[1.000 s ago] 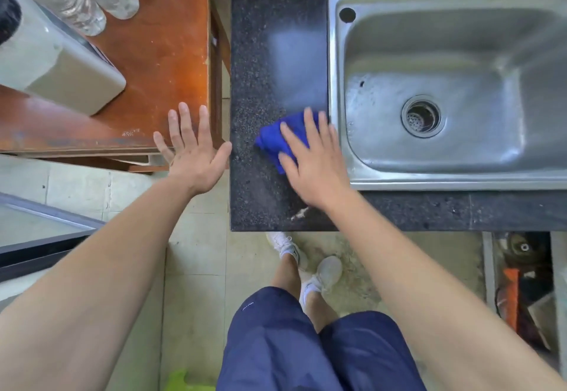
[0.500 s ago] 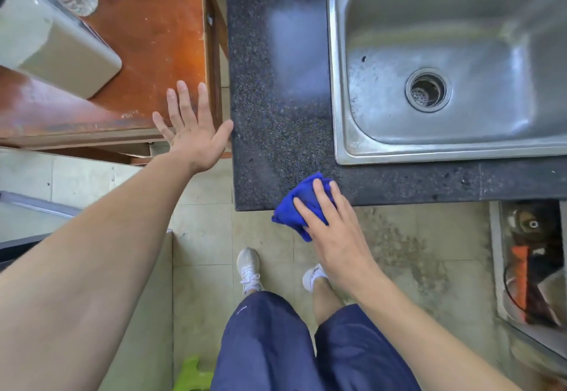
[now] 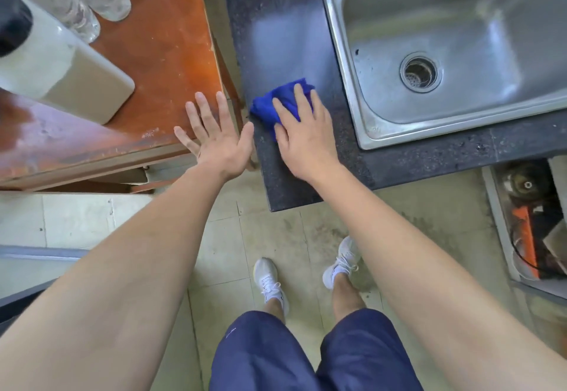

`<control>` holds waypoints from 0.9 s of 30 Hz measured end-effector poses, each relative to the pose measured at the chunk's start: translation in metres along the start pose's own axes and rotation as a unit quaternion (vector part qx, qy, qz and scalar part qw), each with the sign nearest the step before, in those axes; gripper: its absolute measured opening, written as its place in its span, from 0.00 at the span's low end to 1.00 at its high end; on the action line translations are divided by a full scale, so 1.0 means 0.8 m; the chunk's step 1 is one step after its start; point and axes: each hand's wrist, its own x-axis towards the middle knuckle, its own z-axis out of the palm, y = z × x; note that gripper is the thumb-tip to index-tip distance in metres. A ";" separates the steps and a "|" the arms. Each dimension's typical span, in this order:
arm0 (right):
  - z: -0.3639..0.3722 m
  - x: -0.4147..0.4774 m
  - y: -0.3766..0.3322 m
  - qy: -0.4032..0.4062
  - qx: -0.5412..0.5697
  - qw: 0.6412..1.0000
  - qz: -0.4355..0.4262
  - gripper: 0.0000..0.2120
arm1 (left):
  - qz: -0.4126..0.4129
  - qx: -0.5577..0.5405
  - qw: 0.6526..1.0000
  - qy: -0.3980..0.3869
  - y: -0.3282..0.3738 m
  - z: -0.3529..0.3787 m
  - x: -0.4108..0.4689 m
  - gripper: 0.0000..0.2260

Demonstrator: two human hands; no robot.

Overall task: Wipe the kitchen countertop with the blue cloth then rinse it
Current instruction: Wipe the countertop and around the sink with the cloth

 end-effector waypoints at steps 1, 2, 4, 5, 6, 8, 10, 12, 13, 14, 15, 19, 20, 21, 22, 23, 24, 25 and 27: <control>0.006 -0.028 -0.002 0.006 0.012 1.000 -0.024 0.23 | 0.002 -0.003 1.000 0.003 0.000 0.001 0.000 0.33; 0.011 -0.058 -0.003 0.000 0.023 0.999 -0.048 0.22 | 0.003 -0.009 1.000 0.004 0.000 0.000 0.000 0.33; 0.012 -0.110 0.000 -0.036 0.033 0.995 -0.092 0.22 | 0.004 -0.022 1.000 -0.004 -0.001 -0.001 0.000 0.33; 0.012 -0.129 0.006 -0.050 0.038 0.992 -0.111 0.21 | 0.005 -0.025 1.000 -0.010 -0.002 -0.002 0.000 0.34; 0.009 -0.144 0.017 -0.066 0.044 0.988 -0.134 0.20 | 0.006 -0.026 1.000 -0.015 -0.002 -0.003 0.000 0.34; 0.001 -0.164 0.043 -0.095 0.046 0.975 -0.197 0.20 | 0.010 -0.028 0.999 -0.025 -0.003 -0.006 -0.002 0.34; -0.011 -0.173 0.063 -0.098 0.050 0.970 -0.216 0.20 | 0.012 -0.029 0.999 -0.036 -0.002 -0.008 -0.002 0.34; -0.026 -0.154 0.075 -0.047 0.065 0.986 -0.149 0.19 | 0.014 -0.026 0.999 -0.035 -0.001 -0.008 -0.002 0.35; -0.032 -0.133 0.074 -0.008 0.074 0.993 -0.095 0.19 | 0.014 -0.027 0.999 -0.036 -0.001 -0.008 -0.001 0.35; -0.036 -0.106 0.068 0.029 0.077 0.996 -0.040 0.19 | 0.013 -0.028 0.999 -0.037 -0.001 -0.009 -0.001 0.34; -0.037 -0.075 0.058 0.052 0.076 0.996 0.007 0.19 | 0.012 -0.028 0.999 -0.036 -0.001 -0.008 -0.001 0.34; -0.011 0.015 -0.002 0.009 0.035 0.997 0.070 0.22 | 0.009 -0.026 0.999 -0.028 -0.001 -0.005 0.000 0.32; -0.003 0.015 -0.011 0.006 0.027 0.998 0.056 0.22 | 0.007 -0.025 0.999 -0.024 -0.001 -0.005 -0.001 0.32; 0.003 0.007 -0.016 0.000 0.021 0.999 0.033 0.22 | 0.006 -0.024 0.999 -0.022 0.000 -0.004 0.000 0.32; 0.006 -0.008 -0.015 -0.010 0.019 1.000 0.005 0.22 | 0.004 -0.025 0.999 -0.020 0.000 -0.004 0.000 0.33; 0.008 -0.030 -0.010 -0.021 0.019 0.999 -0.025 0.22 | 0.001 -0.028 0.999 -0.021 0.000 -0.004 0.000 0.33; 0.009 -0.054 0.000 -0.029 0.021 0.998 -0.050 0.22 | 0.000 -0.032 0.999 -0.024 0.000 -0.005 -0.001 0.33; 0.008 -0.080 0.011 -0.037 0.023 0.997 -0.068 0.22 | 0.001 -0.033 0.999 -0.028 0.000 -0.007 -0.001 0.34; 0.002 -0.128 0.039 -0.059 0.018 0.995 -0.080 0.21 | 0.007 -0.032 0.999 -0.042 0.000 -0.010 -0.002 0.35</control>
